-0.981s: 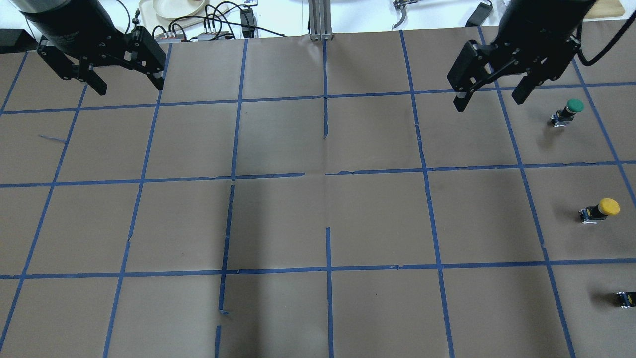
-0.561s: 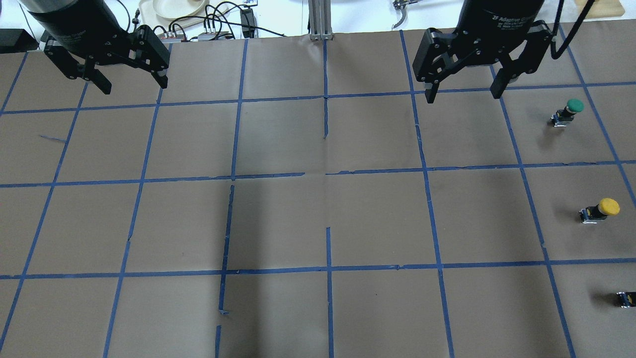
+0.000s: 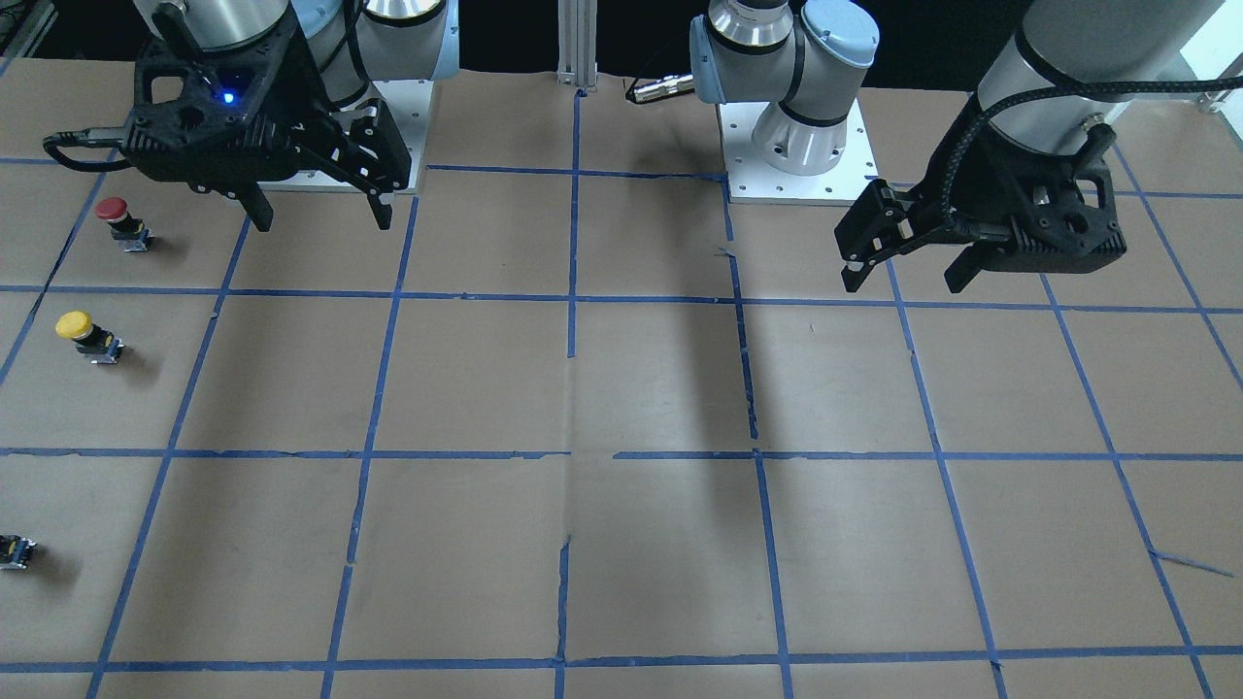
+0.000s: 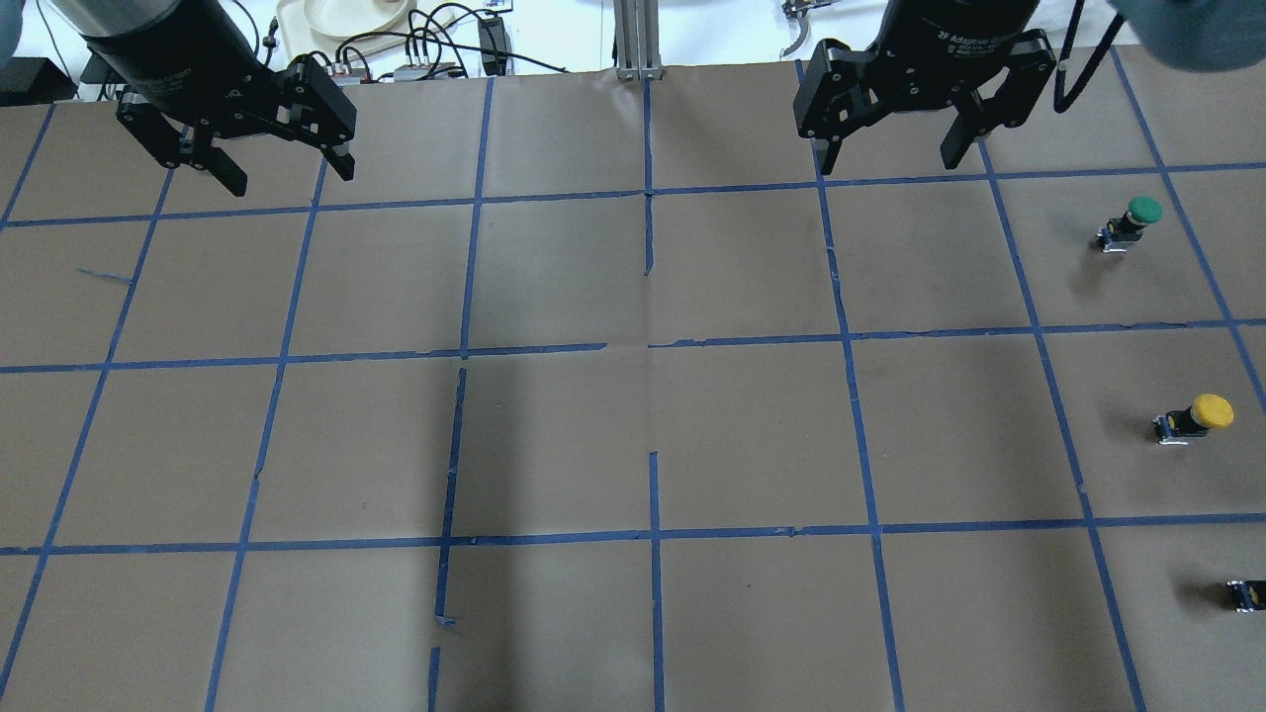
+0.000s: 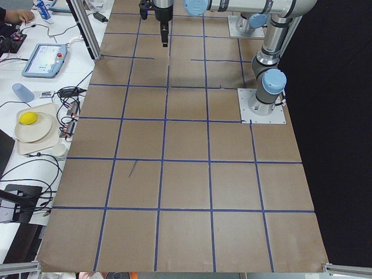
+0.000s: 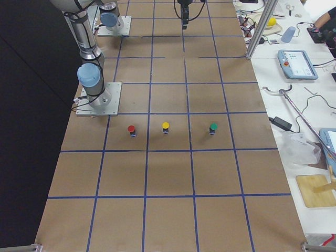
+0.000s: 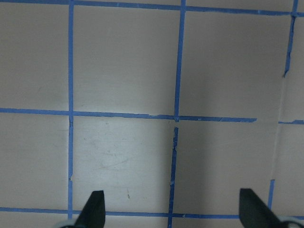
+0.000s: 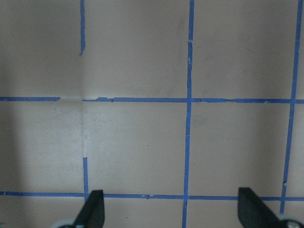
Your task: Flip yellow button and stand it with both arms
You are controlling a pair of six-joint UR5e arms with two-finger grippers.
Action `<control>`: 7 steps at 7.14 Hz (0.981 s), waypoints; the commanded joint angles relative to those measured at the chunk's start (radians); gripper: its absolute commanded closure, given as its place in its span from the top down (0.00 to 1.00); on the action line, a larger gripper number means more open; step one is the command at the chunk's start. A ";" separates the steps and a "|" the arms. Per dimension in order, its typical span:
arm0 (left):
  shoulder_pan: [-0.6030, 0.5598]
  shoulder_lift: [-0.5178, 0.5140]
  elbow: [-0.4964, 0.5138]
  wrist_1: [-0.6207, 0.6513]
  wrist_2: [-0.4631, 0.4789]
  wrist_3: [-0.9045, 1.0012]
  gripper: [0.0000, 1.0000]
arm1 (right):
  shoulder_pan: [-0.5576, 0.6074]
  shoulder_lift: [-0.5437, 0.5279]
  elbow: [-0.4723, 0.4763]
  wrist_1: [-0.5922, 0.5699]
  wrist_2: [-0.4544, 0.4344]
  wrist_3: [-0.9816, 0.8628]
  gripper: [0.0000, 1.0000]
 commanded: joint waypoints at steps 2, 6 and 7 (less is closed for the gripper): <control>-0.014 0.008 -0.022 -0.004 0.089 -0.012 1.00 | -0.001 -0.011 0.001 0.000 0.005 0.028 1.00; -0.123 0.031 -0.030 -0.007 0.083 -0.064 1.00 | -0.004 -0.009 0.000 0.000 0.008 0.026 1.00; -0.131 0.032 -0.036 -0.007 0.085 -0.064 1.00 | -0.004 -0.009 -0.002 0.000 0.008 0.026 1.00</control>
